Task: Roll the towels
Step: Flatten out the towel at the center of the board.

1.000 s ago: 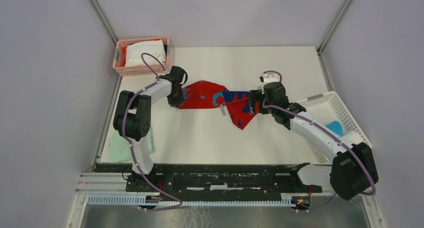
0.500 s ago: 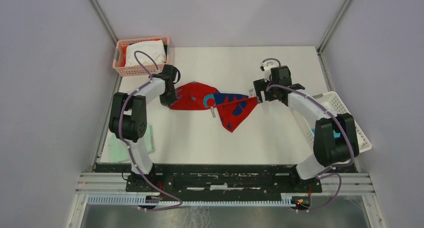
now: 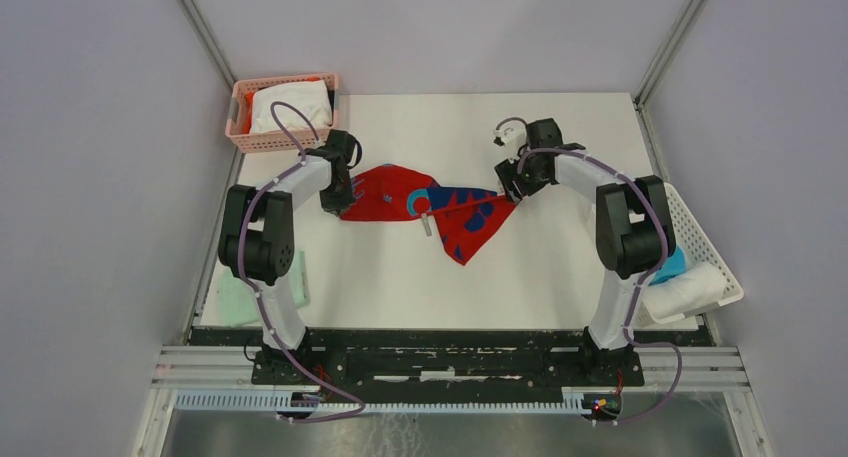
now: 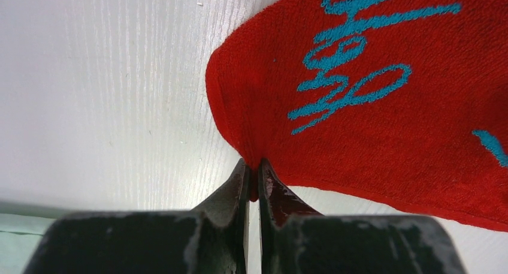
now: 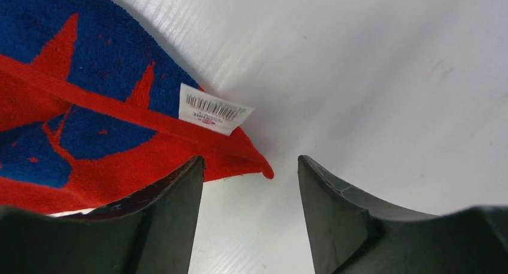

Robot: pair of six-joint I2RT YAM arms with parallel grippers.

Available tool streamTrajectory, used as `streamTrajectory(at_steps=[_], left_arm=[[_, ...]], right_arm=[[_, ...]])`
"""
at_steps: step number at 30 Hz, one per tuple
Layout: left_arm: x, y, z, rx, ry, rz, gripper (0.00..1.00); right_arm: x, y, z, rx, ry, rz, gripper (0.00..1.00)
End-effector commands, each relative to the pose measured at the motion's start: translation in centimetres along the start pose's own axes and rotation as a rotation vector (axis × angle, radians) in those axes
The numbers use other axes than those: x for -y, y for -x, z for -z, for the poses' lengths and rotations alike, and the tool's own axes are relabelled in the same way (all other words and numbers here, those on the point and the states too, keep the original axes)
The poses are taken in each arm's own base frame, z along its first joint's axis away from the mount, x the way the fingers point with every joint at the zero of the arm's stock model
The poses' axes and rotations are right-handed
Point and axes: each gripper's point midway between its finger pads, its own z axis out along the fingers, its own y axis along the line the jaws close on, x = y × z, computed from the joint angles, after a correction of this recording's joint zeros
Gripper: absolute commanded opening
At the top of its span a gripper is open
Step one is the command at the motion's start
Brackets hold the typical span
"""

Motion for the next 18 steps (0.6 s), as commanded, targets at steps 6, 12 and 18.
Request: streamTrajectory(at_steps=[6, 12, 18], left_arm=[[-0.3, 1.4, 1.2, 0.047, 0.000, -0.045, 0.09], [-0.4, 2.3, 1.8, 0.068, 0.000, -0.031, 0.07], [-0.9, 6.3, 5.2, 0.157, -0.028, 0.034, 0.03]], right_arm=[[-0.7, -0.3, -1.0, -0.060, 0.107, 0.112, 0.54], [-0.2, 0.0, -1.4, -0.071, 0.095, 0.133, 0.32], [2.0, 2.8, 1.6, -0.007, -0.039, 0.154, 0.04]])
